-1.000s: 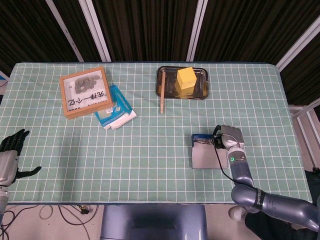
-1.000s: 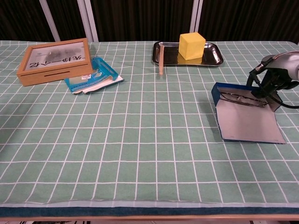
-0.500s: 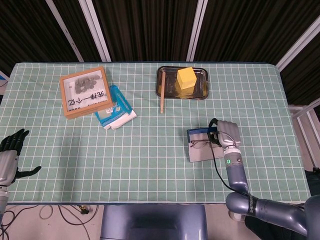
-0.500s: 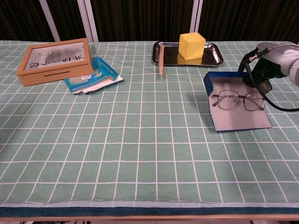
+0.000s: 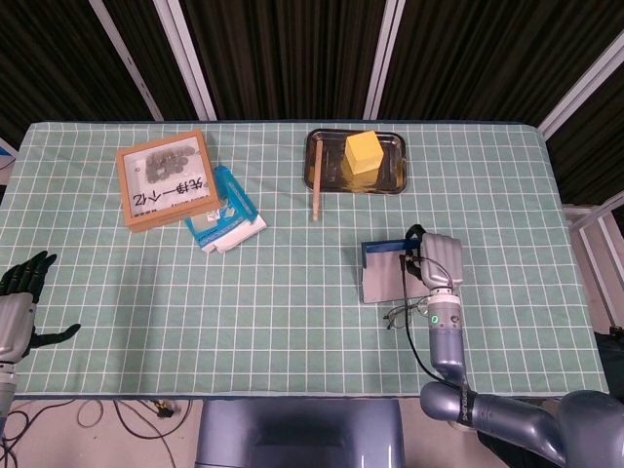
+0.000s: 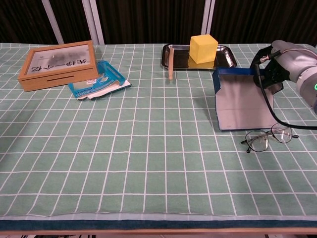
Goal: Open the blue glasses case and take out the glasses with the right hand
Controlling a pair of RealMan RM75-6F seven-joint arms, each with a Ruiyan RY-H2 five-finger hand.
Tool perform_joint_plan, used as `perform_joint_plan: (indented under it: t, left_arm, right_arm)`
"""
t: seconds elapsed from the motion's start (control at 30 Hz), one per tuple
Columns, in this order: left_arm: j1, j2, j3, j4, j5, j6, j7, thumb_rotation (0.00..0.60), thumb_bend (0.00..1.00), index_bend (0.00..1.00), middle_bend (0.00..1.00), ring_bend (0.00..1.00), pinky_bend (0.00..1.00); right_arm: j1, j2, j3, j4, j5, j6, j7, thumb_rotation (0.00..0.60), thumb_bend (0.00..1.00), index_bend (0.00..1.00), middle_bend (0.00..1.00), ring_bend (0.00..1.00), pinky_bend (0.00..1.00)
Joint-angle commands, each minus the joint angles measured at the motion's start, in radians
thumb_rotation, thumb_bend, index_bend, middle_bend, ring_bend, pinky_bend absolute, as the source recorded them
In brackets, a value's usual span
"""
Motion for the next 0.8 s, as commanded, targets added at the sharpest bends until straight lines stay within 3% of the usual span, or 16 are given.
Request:
perform_joint_plan:
  t: [0.03,0.37,0.63,0.73,0.8]
  left_arm:
    - [0.000,0.000,0.000,0.000,0.001,0.000,0.000,0.600,0.03,0.00,0.00,0.00,0.00]
    - [0.001,0.000,0.001,-0.002,0.002,0.002,0.002,0.600,0.03,0.00,0.00,0.00,0.00]
    - [0.000,0.001,0.001,-0.002,0.003,-0.002,-0.004,0.600,0.03,0.00,0.00,0.00,0.00]
    - [-0.001,0.001,0.003,-0.003,0.005,-0.004,-0.004,0.600,0.03,0.00,0.00,0.00,0.00]
    - [-0.002,0.001,0.002,-0.004,0.004,-0.005,-0.005,0.600,0.03,0.00,0.00,0.00,0.00]
  right_arm:
    - [-0.005,-0.003,0.014,0.005,-0.002,-0.008,-0.008,0.600,0.51,0.49,0.87,0.94,1.00]
    - [0.036,-0.001,0.085,0.013,0.008,-0.067,-0.087,0.600,0.51,0.49,0.87,0.94,1.00]
    - [0.154,-0.050,0.185,0.172,0.125,-0.183,-0.216,0.600,0.51,0.47,0.87,0.94,1.00]
    - [0.190,-0.070,0.209,0.244,0.145,-0.208,-0.237,0.600,0.46,0.26,0.87,0.93,1.00]
    - [0.203,-0.077,0.222,0.271,0.172,-0.223,-0.260,0.600,0.40,0.06,0.86,0.93,1.00]
